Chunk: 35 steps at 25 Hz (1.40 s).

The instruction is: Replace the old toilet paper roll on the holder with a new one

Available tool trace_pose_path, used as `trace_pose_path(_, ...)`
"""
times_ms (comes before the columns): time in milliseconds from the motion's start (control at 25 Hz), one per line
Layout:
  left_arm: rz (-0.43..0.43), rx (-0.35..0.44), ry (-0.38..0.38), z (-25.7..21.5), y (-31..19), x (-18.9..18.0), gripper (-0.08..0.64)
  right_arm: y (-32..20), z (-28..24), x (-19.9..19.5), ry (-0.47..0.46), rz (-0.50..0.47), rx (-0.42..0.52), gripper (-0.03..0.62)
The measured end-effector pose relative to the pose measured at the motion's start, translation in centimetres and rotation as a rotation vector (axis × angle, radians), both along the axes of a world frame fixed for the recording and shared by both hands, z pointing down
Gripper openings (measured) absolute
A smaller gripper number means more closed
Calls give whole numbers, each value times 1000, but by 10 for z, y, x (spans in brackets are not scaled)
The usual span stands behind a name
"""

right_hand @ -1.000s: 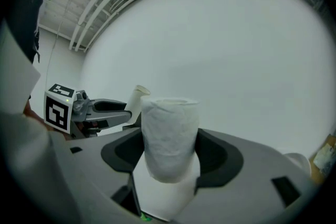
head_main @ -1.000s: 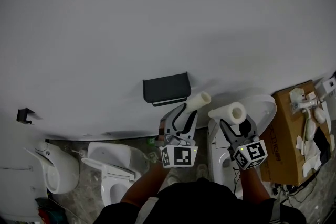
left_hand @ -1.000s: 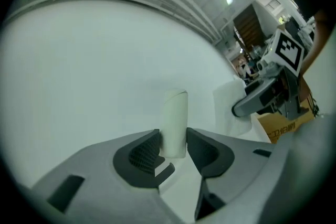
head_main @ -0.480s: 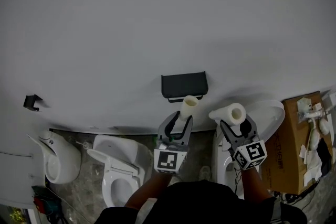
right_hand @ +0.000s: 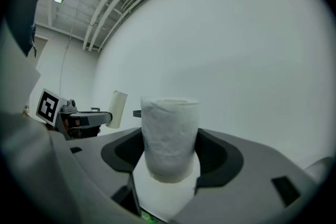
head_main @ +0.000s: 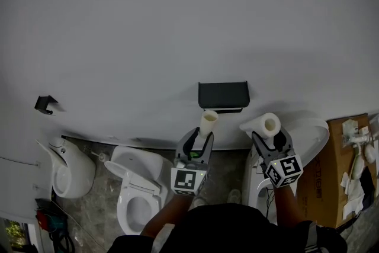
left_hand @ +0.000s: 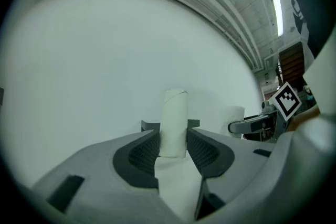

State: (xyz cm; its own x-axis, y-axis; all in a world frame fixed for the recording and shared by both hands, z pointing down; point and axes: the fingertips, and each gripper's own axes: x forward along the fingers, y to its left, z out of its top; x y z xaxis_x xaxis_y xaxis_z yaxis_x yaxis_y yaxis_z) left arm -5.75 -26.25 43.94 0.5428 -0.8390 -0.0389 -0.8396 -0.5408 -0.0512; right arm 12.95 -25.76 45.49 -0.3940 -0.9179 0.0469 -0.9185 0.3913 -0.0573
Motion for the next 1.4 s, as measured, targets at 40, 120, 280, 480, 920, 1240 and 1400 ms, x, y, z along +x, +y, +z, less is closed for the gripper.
trace_pose_path(40, -4, 0, -2, 0, 0, -2, 160, -1, 1, -1, -3, -3, -4, 291)
trace_pose_path(120, -7, 1, -10, 1, -1, -4, 160, -4, 4, -3, -34, -9, -15, 291)
trace_pose_path(280, -9, -17, -13, 3, 0, -6, 161, -12, 8, 3, -178, -2, -45, 291)
trace_pose_path(480, -27, -27, -23, 6, -1, -14, 161, -24, 17, 22, -420, 44, -106, 291)
trace_pose_path(920, -56, -45, -31, 12, -3, -25, 161, -54, 55, 50, -1131, 143, -297, 291)
trace_pose_path(1240, -75, -60, -34, 16, -3, -35, 161, -74, 77, 38, -1388, 142, -364, 291)
trace_pose_path(1400, -85, -66, -36, 17, -3, -43, 161, -82, 79, 33, -1467, 161, -368, 291)
